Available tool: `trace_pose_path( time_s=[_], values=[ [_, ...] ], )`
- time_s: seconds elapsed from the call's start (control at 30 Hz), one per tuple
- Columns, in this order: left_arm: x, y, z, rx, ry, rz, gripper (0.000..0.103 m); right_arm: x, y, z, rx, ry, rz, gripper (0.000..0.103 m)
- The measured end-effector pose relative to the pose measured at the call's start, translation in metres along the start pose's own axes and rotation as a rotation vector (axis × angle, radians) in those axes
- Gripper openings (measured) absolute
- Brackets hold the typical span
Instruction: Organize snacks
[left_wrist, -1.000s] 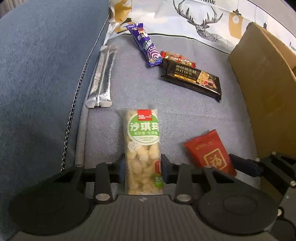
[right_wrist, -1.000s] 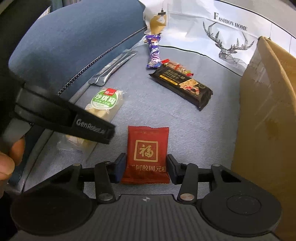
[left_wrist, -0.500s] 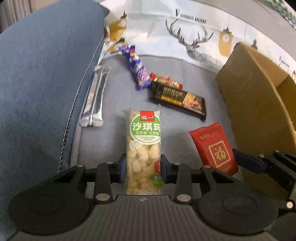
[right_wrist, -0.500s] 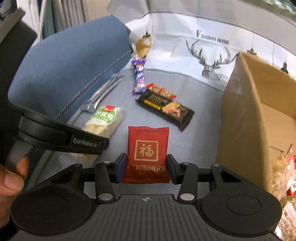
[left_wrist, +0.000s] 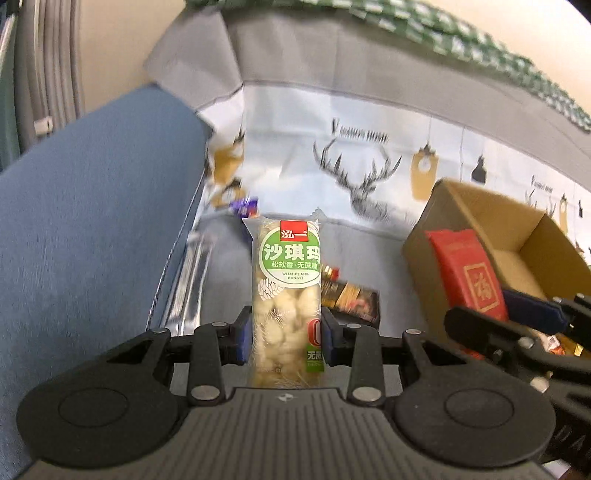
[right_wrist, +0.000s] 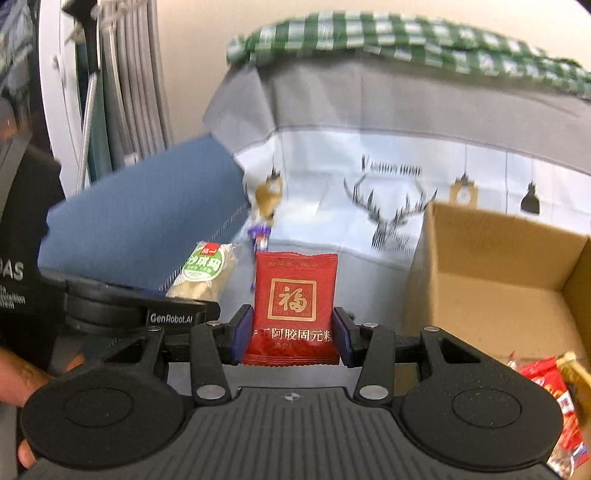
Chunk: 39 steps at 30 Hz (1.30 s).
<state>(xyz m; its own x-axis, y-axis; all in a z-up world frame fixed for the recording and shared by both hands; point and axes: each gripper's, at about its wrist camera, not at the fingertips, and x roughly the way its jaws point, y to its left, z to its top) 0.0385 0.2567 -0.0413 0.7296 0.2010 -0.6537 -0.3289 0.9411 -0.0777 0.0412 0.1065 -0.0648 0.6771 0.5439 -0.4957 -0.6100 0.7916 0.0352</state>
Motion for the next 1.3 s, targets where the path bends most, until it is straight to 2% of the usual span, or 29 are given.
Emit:
trace_pose_path(
  time_s=[0.17,0.57,0.83,1.3],
  values=[
    [-0.008,-0.009,0.005,0.004,-0.068,-0.027,0.039,-0.016,-0.013,0.007,0.011,-0.076,-0.007,0.048],
    [-0.021,-0.042,0.012,0.013,-0.188,-0.111,0.039,-0.049,-0.059,0.014,0.044,-0.17,-0.057,0.048],
    [-0.022,-0.08,0.017,0.033,-0.247,-0.206,0.039,-0.065,-0.1,0.013,0.083,-0.195,-0.127,0.048],
    [-0.018,-0.134,0.021,0.015,-0.296,-0.364,0.039,-0.084,-0.152,0.002,0.138,-0.204,-0.233,0.048]
  ],
)
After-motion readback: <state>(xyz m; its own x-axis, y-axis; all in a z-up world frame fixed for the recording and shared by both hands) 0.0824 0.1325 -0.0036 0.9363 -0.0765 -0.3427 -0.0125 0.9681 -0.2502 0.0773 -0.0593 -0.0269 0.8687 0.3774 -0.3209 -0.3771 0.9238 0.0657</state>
